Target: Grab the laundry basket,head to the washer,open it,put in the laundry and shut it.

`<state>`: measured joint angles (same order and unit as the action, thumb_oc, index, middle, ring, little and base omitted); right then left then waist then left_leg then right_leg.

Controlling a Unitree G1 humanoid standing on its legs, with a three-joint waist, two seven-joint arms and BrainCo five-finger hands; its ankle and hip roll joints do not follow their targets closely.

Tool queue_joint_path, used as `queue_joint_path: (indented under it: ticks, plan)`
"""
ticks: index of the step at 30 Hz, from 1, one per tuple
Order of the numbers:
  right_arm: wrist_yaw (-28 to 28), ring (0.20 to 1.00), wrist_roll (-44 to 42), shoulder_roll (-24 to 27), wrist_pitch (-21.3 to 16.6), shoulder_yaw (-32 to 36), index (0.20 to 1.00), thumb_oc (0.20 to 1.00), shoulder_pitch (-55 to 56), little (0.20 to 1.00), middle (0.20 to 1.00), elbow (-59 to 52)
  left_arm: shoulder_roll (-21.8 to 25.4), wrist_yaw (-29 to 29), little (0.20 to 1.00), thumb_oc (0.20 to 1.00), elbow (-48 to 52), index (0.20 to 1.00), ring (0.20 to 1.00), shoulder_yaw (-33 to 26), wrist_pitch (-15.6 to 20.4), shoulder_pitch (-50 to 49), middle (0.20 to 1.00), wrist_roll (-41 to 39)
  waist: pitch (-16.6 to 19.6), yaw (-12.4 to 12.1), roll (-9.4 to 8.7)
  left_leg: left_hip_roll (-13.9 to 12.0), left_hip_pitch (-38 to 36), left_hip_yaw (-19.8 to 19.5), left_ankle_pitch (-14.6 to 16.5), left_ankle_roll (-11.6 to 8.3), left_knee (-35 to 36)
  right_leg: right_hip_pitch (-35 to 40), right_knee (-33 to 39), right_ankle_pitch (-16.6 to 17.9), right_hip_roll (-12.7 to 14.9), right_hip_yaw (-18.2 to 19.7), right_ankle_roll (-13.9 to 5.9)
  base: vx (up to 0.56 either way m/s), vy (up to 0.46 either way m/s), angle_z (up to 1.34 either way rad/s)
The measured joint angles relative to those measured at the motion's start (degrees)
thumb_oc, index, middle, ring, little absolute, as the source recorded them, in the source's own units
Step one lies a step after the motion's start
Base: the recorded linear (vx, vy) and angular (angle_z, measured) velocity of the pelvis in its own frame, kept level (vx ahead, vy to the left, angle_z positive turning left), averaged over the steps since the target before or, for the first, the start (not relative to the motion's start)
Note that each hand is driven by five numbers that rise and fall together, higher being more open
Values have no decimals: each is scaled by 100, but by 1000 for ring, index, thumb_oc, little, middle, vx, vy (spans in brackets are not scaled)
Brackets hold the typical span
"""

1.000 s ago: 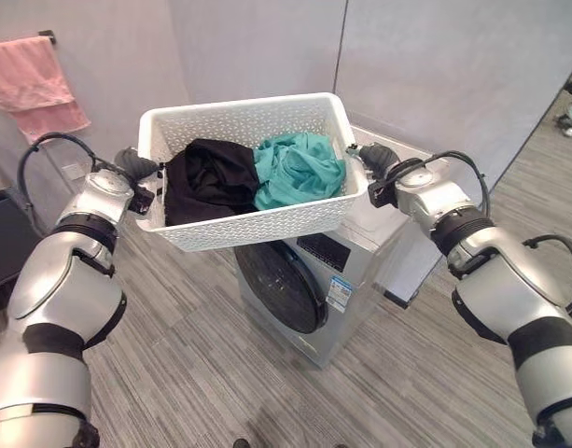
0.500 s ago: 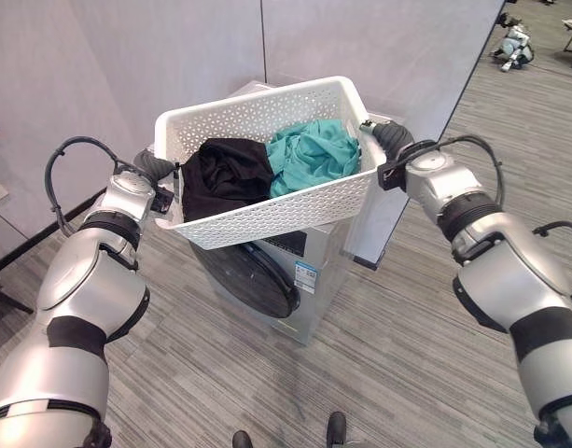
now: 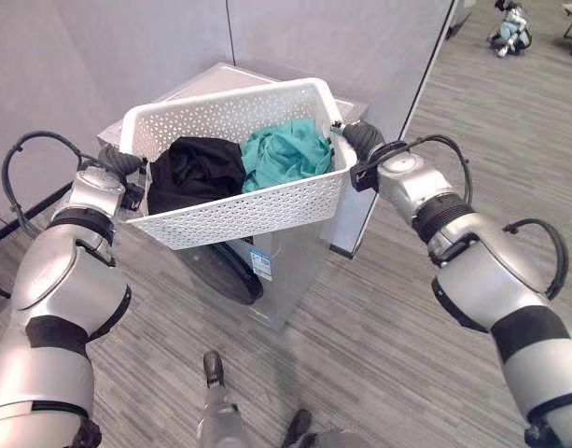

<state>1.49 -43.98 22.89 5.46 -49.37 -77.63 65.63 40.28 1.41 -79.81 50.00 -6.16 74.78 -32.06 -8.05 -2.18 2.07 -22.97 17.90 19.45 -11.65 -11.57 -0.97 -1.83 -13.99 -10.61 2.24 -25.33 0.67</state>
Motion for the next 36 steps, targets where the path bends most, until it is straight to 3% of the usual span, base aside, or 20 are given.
queue_joint_path:
  ticks: [4, 6, 8, 9, 11, 12, 13, 14, 16, 18, 19, 20, 21, 22, 23, 25, 27, 32, 35, 36]
  plan:
    - [117, 200, 16, 158, 6, 261, 200, 200, 438, 200, 200, -594, 73, 196, 200, 200, 104, 200, 200, 109, -9, -53, 200, 167, 146, 121, 76, 860, -350, 233, 95, 403, -1019, 78, -206, -101, 312, 202, -126, 265, 322, -31]
    - [125, 200, 31, 381, 23, 254, 200, 200, 535, 200, 200, -929, 78, 214, 200, 200, 60, 200, 200, 257, -9, -28, 200, 109, 191, 123, 104, 986, -467, 325, 501, 1014, -1121, 106, -335, -171, 456, 385, -296, 369, 528, -36]
    - [212, 200, 32, 621, 56, 262, 200, 200, 684, 200, 200, -1215, 19, 260, 200, 200, 154, 200, 200, 91, -17, -63, 200, 111, 294, 120, -255, 1485, -496, 712, 766, 1213, -1205, 151, -347, -75, 1013, 507, -535, 295, 585, -28]
    - [238, 200, 33, 754, 86, 243, 200, 200, 740, 200, 200, -1251, -110, 217, 200, 200, 201, 200, 200, 66, -15, -64, 200, 112, 409, 155, -25, 1622, -722, 797, 740, 1325, -955, -59, -1040, -28, 1357, 449, -578, 266, 546, -27]
    - [184, 200, -9, 865, 62, 188, 200, 200, 905, 200, 200, -1533, -22, 233, 200, 200, 303, 200, 200, 16, 20, -86, 200, 177, 451, 229, -30, 2009, -987, 939, 1217, 1744, -848, -469, -2049, 175, 1923, 442, -530, 223, 347, -22]
    - [184, 200, -12, 965, 52, 246, 200, 200, 938, 200, 200, -1516, -99, 227, 200, 200, 336, 200, 200, -2, 21, -87, 200, 170, 457, 344, -38, 2199, -1092, 839, 1230, 1768, -779, -543, -2309, 161, 1989, 481, -586, 231, 314, 2]
    - [213, 200, -21, 974, 60, 248, 200, 200, 881, 200, 200, -1530, -173, 223, 200, 200, 316, 200, 200, -24, 27, 8, 200, 168, 446, 285, 77, 2326, -1251, 676, 1257, 1798, -373, -792, -2302, -107, 1175, 1272, -796, 142, 209, 25]
    - [206, 200, -25, 932, 59, 273, 200, 200, 830, 200, 200, -1532, -80, 207, 200, 200, 258, 200, 200, -23, 29, 78, 200, 169, 456, 329, 50, 2369, -1322, 635, 1202, 1763, -221, -831, -2039, -268, 821, 1434, -763, 96, 146, 5]
    - [202, 200, -30, 858, 52, 283, 200, 200, 783, 200, 200, -1535, -14, 202, 200, 200, 245, 200, 200, -25, 34, 44, 200, 168, 384, 272, 96, 2474, -1335, 740, 1219, 1730, -337, -997, -1367, -417, 452, 928, -459, 143, 67, -15]
    - [208, 200, -102, 877, -27, 315, 200, 200, 756, 200, 200, -1578, 2, 229, 200, 200, 183, 200, 200, -25, 38, 80, 200, 178, 329, 74, 314, 2476, -1425, 418, 1502, 1456, -151, -1432, -976, -287, 143, 429, -512, 232, 0, -26]
    - [209, 200, -129, 1011, -103, 263, 200, 200, 704, 200, 200, -1665, -59, 249, 200, 200, 65, 200, 200, -50, 21, 257, 200, 236, 228, 161, 463, 2407, -1339, 223, 1527, 1294, -207, -1633, -427, 38, -73, 573, -597, 151, -12, 65]
    - [167, 200, -126, 1182, -65, 245, 200, 200, 730, 200, 200, -1693, -87, 266, 200, 200, 126, 200, 200, -163, 28, 335, 200, 301, 111, 383, 357, 2395, -1390, 358, 1920, 636, -332, -1636, 317, 480, -79, 736, -602, 191, -40, 138]
    - [130, 200, -122, 1275, -55, 391, 200, 200, 911, 200, 200, -1952, 32, 298, 200, 200, 302, 200, 200, -224, 72, 301, 200, 337, 45, 648, 17, 2293, -1381, 738, 2188, 1135, -1046, -1458, 279, 909, 428, 903, -697, 48, -40, 146]
    - [127, 200, -121, 1288, -51, 407, 200, 200, 998, 200, 200, -2152, 61, 319, 200, 200, 435, 200, 200, -236, 92, 269, 200, 344, 119, 786, -144, 2212, -1430, 560, 2119, 1488, -1159, -1300, 243, 1188, 696, 1105, -646, 67, -63, 72]
    - [99, 200, -112, 1222, -120, 547, 200, 200, 1092, 200, 200, -2252, 94, 245, 200, 200, 504, 200, 200, -252, 174, 178, 200, 359, 137, 674, -318, 2389, -1563, 594, 2231, 1490, -1200, -1242, 215, 1595, 905, 1088, -555, 32, -52, 4]
    - [23, 200, -80, 1161, -206, 743, 200, 200, 1360, 200, 200, -2475, 133, 106, 200, 200, 590, 200, 200, -482, 265, -54, 200, 350, 273, 596, -92, 2285, -1625, 577, 2166, 1371, -1013, -1189, 284, 1497, 624, 1019, -606, 15, -34, -11]
    - [1, 200, -15, 1285, -233, 764, 200, 200, 1275, 200, 200, -2593, 199, 92, 200, 200, 683, 200, 200, -471, 260, -53, 200, 379, 244, 448, 38, 2311, -1618, 603, 2039, 1220, -888, -1016, 677, 1581, 537, 947, -293, 37, -96, 14]
    - [-39, 200, 3, 1587, -336, 1171, 200, 200, 2059, 200, 200, -3451, 90, -62, 200, 200, 880, 200, 200, -682, 359, -285, 200, 393, 219, 486, 86, 2181, -1752, 613, 1874, 975, -1055, -704, 748, 1435, 441, 901, -225, 67, -106, 12]
    - [-131, 200, 6, 1650, -390, 1426, 200, 200, 2425, 200, 200, -3736, -29, -123, 200, 200, 900, 200, 200, -694, 446, -295, 200, 415, 126, 579, -37, 2064, -1607, 618, 1838, 906, -1659, -585, 608, 1285, 488, 881, -194, 12, -81, 7]
    - [-161, 200, 39, 1634, -444, 1826, 200, 200, 2862, 200, 200, -3986, -205, -151, 200, 200, 898, 200, 200, -807, 501, -340, 200, 506, 21, 591, -224, 1827, -1094, 278, 1570, 522, -2935, -454, 482, 1095, 596, 897, -88, 157, 20, -8]
